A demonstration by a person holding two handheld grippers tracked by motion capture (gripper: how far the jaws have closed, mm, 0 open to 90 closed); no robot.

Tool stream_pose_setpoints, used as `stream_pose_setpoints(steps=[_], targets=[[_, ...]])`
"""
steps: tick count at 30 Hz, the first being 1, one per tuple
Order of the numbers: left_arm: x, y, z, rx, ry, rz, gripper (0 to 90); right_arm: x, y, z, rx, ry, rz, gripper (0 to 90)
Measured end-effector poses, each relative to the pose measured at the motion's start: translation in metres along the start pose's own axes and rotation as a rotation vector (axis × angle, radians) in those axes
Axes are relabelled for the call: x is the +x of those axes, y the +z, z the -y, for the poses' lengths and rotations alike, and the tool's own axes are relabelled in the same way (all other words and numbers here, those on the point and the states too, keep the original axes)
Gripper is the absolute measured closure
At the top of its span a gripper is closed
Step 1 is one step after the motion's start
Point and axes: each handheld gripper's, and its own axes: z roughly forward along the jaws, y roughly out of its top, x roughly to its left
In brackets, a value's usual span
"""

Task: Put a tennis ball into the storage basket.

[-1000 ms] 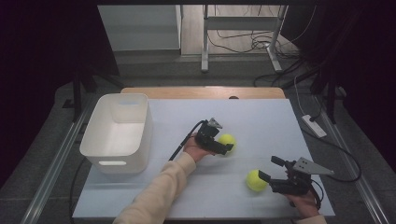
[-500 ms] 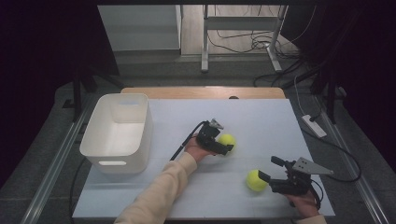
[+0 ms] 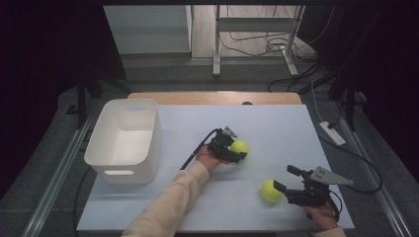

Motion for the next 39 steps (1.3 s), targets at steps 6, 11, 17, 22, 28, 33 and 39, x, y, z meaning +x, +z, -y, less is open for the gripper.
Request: stream_pose_setpoints(steps=[6, 11, 17, 22, 28, 33, 39], targets=[[0.0, -0.003, 0.0, -0.012, -0.001, 0.009, 27.2, 0.0, -0.001, 0.0, 0.0, 0.002, 0.001, 15.7], [-0.001, -0.006, -0.001, -0.022, -0.002, 0.012, 27.2, 0.0, -0.001, 0.0, -0.001, 0.001, 0.003, 15.7], [-0.004, -0.012, -0.001, -0.037, 0.005, 0.018, 27.3, 0.0, -0.001, 0.0, -0.001, 0.0, 0.003, 15.8], [-0.006, -0.018, -0.002, -0.052, 0.02, 0.025, 27.3, 0.0, -0.001, 0.0, -0.002, 0.001, 0.003, 15.8], [-0.008, -0.028, -0.001, -0.077, 0.031, 0.024, 27.3, 0.0, -0.001, 0.0, -0.002, -0.002, 0.003, 15.8], [-0.008, -0.037, 0.0, -0.098, 0.032, 0.017, 27.3, 0.0, -0.001, 0.0, -0.001, -0.003, 0.005, 15.7], [-0.009, -0.047, 0.0, -0.123, 0.04, 0.012, 27.3, 0.0, -0.001, 0.0, 0.0, -0.003, 0.005, 15.7]])
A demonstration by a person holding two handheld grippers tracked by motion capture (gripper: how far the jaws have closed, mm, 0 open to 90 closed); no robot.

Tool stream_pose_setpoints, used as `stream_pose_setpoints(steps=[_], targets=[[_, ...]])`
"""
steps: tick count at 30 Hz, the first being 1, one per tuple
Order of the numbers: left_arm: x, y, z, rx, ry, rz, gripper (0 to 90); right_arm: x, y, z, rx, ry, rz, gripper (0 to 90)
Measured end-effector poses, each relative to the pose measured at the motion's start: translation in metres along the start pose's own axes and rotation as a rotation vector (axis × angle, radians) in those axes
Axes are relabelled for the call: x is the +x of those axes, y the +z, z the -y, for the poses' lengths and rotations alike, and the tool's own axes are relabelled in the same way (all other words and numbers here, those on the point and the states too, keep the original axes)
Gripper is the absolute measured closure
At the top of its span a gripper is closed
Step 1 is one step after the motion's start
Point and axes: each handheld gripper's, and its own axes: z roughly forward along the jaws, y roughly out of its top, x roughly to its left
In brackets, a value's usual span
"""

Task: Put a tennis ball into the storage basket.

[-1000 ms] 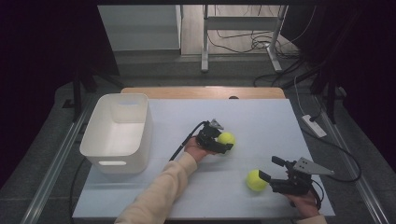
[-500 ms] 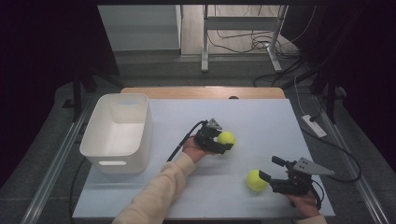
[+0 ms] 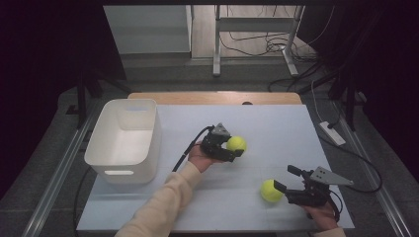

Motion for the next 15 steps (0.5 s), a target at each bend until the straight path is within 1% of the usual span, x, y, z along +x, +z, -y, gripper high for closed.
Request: stream_pose_setpoints(steps=[8, 12, 15], targets=[[-0.004, -0.009, 0.0, -0.022, 0.005, 0.002, 27.3, 0.0, 0.001, 0.0, -0.001, -0.002, 0.0, 15.8], [-0.005, -0.015, 0.0, -0.032, 0.017, -0.004, 27.3, 0.0, 0.0, 0.0, -0.001, -0.002, 0.001, 15.7], [-0.006, -0.02, 0.001, -0.043, 0.018, -0.01, 27.3, 0.0, 0.001, 0.0, 0.0, -0.003, 0.001, 15.7]])
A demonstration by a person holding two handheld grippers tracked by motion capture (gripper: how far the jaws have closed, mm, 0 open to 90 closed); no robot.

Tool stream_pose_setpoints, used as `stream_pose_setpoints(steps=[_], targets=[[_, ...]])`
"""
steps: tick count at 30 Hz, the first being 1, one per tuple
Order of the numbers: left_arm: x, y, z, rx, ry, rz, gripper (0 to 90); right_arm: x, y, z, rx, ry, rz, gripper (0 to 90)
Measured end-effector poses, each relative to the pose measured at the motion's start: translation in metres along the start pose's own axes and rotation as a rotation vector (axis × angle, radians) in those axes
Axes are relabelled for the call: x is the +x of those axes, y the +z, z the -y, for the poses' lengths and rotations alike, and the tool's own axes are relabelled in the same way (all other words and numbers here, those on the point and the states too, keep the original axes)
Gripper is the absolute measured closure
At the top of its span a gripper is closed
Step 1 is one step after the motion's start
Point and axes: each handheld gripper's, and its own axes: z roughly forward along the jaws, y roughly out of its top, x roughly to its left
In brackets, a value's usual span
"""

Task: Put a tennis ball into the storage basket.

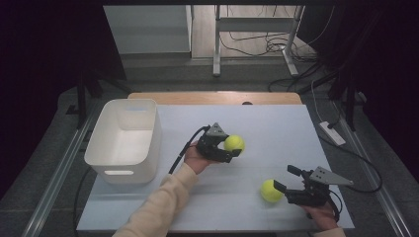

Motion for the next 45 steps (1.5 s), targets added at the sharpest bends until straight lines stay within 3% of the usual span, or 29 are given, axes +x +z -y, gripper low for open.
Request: stream_pose_setpoints(steps=[22, 45], targets=[[0.002, -0.031, 0.005, -0.062, 0.001, -0.017, 27.3, 0.001, 0.001, 0.0, 0.002, -0.002, 0.001, 15.7], [0.006, -0.052, 0.006, -0.106, -0.028, -0.041, 27.3, 0.0, 0.001, 0.0, 0.004, -0.003, 0.003, 15.7]])
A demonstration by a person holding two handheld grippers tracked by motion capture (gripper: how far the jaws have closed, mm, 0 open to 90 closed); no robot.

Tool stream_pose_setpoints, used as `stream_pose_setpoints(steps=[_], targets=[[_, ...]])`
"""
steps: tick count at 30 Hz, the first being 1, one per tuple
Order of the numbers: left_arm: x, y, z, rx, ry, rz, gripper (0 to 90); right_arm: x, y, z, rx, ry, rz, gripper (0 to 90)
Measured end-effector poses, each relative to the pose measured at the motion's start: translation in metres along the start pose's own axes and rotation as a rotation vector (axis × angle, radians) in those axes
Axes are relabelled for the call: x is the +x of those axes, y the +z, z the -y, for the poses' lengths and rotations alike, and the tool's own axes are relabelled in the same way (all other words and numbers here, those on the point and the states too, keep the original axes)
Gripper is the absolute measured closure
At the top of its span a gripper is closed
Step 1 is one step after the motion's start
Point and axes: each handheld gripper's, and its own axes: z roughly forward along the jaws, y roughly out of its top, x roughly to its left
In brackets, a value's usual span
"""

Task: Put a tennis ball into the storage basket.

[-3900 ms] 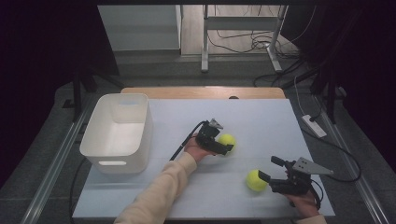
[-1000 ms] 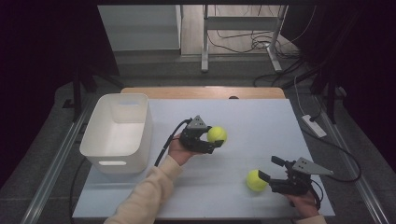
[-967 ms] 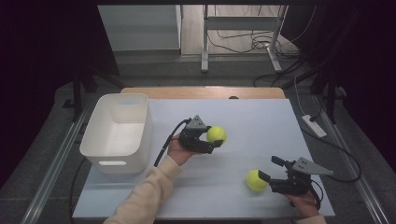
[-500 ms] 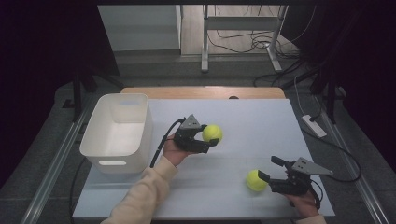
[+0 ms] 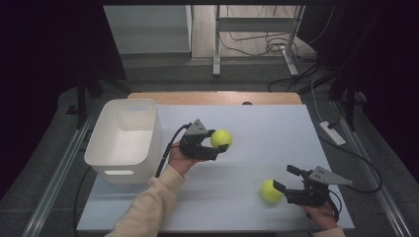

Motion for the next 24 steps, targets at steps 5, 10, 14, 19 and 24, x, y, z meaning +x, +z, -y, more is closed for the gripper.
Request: stream_pose_setpoints(steps=[5, 10, 14, 19, 24], targets=[[0.001, -0.005, -0.002, -0.011, 0.0, -0.008, 27.4, 0.0, 0.0, 0.0, 0.0, 0.0, 0.0, 15.7], [0.002, -0.013, -0.005, -0.029, -0.001, -0.018, 27.3, 0.0, 0.0, 0.0, -0.001, 0.001, 0.0, 15.8], [0.003, -0.017, -0.007, -0.041, -0.004, -0.021, 27.3, 0.0, 0.0, 0.0, -0.002, 0.002, 0.002, 15.7], [0.003, -0.02, -0.008, -0.049, -0.008, -0.024, 27.3, 0.0, -0.001, 0.0, -0.003, 0.003, 0.003, 15.7], [0.003, -0.027, -0.011, -0.06, -0.005, -0.031, 27.3, 0.0, -0.001, -0.001, -0.004, 0.004, 0.004, 15.8]])
